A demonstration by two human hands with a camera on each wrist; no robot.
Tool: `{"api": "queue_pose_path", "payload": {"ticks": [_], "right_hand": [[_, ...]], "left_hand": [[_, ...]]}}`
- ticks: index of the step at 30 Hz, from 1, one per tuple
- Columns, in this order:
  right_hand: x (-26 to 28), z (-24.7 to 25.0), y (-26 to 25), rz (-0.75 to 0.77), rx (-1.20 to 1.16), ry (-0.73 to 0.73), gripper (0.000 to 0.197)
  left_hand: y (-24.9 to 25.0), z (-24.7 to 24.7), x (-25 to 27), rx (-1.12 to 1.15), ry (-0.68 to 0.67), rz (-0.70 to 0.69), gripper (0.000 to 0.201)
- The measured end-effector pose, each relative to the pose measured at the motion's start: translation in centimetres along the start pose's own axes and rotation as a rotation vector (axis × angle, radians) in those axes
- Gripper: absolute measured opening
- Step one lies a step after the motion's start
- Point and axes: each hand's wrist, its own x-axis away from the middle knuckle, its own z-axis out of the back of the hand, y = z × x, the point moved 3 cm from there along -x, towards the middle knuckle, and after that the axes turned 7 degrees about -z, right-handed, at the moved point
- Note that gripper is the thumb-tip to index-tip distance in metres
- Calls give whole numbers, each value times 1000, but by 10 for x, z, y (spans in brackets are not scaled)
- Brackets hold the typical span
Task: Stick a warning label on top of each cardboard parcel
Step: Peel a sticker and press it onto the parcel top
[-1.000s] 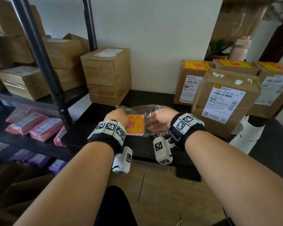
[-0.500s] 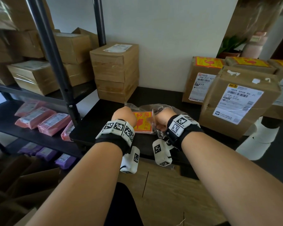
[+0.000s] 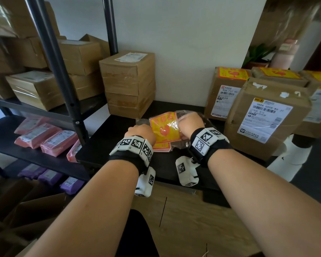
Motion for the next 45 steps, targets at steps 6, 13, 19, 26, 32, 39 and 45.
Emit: {"api": "queue_pose_path", "payload": {"ticks": [6,13,19,26,32,39,45], "right_hand": [[5,47,-1,91,-120,193,19],[46,101,10,141,-485,407,20],[76,131,18,259,-580,520,25],[100,152,35,330,-617,530,26],[116,157,62,295,-624,534,16],[130,167,99,275,-456,654,26],[151,158,111,350,-365,616,12]], "left_hand": [[4,1,-4,-42,-49,14,42],[15,11,7,38,114,12,49],[52,52,32,708,449,-360,27],[101,72,72,1281,348,-482,17],[118,63,97,1205,322,-582,7],[126,36,116,1185,237,-615,4],[133,24,140,1197,232,-632,9]]}}
